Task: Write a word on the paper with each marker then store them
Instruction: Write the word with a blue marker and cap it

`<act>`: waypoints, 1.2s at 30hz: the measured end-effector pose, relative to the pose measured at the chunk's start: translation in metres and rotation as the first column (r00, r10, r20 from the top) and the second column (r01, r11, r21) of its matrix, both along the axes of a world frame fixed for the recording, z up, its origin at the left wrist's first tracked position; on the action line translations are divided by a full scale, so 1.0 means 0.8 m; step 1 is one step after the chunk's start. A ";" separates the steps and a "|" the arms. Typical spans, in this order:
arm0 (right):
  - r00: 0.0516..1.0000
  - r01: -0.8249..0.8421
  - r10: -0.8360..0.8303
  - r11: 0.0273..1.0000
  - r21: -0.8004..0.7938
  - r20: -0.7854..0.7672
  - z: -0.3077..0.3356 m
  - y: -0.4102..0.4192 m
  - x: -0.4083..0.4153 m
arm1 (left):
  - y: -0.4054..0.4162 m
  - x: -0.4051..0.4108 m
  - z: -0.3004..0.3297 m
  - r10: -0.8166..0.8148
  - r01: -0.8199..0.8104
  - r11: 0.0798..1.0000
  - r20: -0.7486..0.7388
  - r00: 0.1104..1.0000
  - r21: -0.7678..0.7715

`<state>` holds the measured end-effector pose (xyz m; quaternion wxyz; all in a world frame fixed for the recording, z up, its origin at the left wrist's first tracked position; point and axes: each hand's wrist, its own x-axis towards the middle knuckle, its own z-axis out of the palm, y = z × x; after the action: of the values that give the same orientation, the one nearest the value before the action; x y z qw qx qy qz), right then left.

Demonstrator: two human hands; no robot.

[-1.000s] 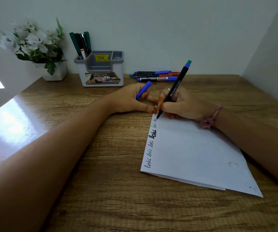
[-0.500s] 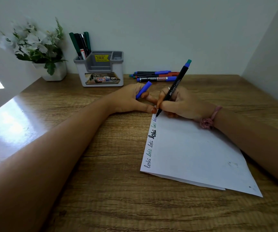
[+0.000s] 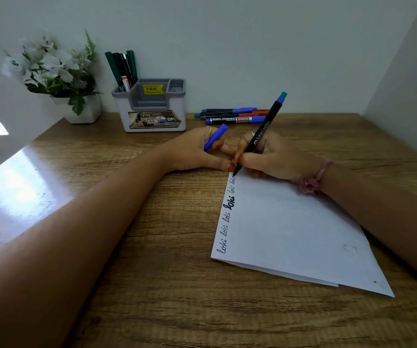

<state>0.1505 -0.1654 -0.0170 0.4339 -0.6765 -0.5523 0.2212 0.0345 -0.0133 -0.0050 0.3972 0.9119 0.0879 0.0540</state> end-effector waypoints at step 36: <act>0.926 0.272 -0.180 0.927 0.258 -0.331 0.046 -0.003 -0.004 | 0.004 0.002 -0.010 0.096 -0.095 0.995 0.218 0.971 -0.013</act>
<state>0.1473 -0.1677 0.0201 0.6332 -0.6209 -0.4241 0.1836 0.0360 -0.0104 -0.0129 0.4024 0.8948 0.0876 0.1726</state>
